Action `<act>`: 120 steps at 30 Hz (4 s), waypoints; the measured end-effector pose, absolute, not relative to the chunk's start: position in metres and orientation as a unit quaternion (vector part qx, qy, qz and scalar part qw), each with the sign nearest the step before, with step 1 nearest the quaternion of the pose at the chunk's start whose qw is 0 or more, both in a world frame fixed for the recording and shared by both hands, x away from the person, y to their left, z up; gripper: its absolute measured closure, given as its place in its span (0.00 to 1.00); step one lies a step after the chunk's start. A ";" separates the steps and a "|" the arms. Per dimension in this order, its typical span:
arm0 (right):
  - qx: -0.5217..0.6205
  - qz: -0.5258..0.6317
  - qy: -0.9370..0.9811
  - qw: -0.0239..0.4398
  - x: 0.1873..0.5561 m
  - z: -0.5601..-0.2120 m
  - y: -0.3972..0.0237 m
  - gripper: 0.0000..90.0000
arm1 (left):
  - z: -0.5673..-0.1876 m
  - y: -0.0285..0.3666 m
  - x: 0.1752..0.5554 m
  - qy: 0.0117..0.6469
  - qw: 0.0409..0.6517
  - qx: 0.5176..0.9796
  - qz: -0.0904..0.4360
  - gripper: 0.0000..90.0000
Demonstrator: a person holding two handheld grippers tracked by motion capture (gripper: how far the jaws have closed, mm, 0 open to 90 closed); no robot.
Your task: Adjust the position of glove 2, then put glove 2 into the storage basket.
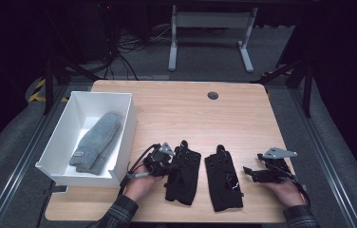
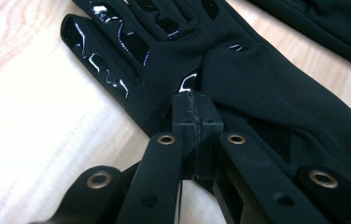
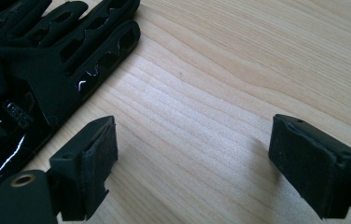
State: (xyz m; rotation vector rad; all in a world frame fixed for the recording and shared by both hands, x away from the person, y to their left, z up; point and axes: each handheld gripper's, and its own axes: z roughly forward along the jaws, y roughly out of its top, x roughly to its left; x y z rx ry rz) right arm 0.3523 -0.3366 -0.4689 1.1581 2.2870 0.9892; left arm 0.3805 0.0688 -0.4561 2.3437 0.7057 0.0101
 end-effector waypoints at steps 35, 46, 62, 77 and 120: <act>0.383 0.350 0.835 0.185 0.345 -0.460 -0.335 0.64 | -0.453 0.076 0.384 0.355 0.358 0.863 0.019 0.98; 0.301 0.356 0.878 0.111 0.321 -0.453 -0.314 0.99 | -0.443 0.083 0.387 0.358 0.395 0.846 -0.003 0.98; 0.261 0.365 0.892 0.055 0.322 -0.458 -0.286 0.99 | -0.434 0.080 0.387 0.348 0.429 0.833 -0.028 0.98; 0.255 0.371 0.891 0.056 0.337 -0.457 -0.264 0.99 | -0.425 0.072 0.401 0.347 0.465 0.813 -0.054 0.98; 0.254 0.392 0.882 0.061 0.360 -0.456 -0.238 0.99 | -0.434 -0.002 0.407 0.296 0.478 0.819 -0.116 0.86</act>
